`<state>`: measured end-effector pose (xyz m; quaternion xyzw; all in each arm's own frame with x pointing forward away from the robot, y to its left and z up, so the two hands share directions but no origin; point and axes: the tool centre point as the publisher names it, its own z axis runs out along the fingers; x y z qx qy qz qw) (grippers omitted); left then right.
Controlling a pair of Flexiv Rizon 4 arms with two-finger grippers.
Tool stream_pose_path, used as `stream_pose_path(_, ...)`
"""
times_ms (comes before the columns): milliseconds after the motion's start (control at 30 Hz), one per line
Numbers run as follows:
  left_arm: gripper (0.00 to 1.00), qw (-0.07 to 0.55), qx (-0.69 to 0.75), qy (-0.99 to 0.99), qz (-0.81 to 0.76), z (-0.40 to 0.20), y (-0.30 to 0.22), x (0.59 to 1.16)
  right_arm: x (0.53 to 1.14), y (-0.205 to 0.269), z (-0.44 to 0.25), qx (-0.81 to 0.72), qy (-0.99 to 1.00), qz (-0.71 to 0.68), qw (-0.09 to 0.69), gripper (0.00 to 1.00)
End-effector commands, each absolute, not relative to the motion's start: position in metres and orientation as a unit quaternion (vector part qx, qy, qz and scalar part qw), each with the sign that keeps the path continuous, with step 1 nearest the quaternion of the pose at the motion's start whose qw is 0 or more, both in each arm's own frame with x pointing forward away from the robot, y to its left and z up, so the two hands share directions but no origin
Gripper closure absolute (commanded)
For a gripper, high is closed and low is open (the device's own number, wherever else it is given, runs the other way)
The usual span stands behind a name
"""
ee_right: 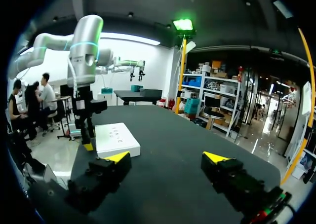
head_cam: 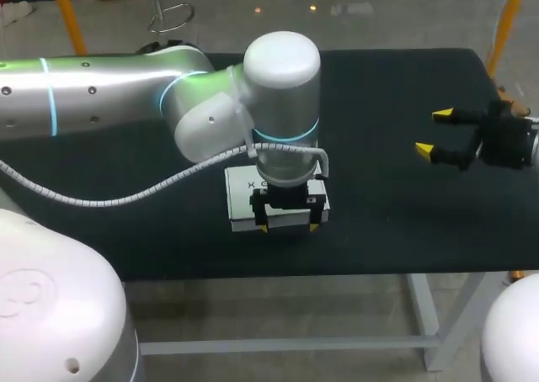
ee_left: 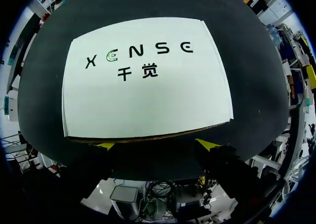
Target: Assemble the packaging by folding the flat box into shape, placing the metal phone stand inside, and closing the box properly
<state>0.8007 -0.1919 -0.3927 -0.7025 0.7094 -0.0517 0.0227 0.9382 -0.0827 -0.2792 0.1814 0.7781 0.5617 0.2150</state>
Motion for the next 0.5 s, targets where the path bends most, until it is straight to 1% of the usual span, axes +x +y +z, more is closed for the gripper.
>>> stream_pose_path(33,0.0,0.023,-0.704,0.708,-0.047,-0.394,-0.193,0.814,0.938,-0.085,-0.281,0.179,0.774,0.568,0.216,0.0)
stream_pose_path(500,0.0,0.021,-0.717,0.695,-0.049,-0.394,-0.177,0.868,0.938,-0.085,-0.281,0.179,0.774,0.568,0.216,0.0)
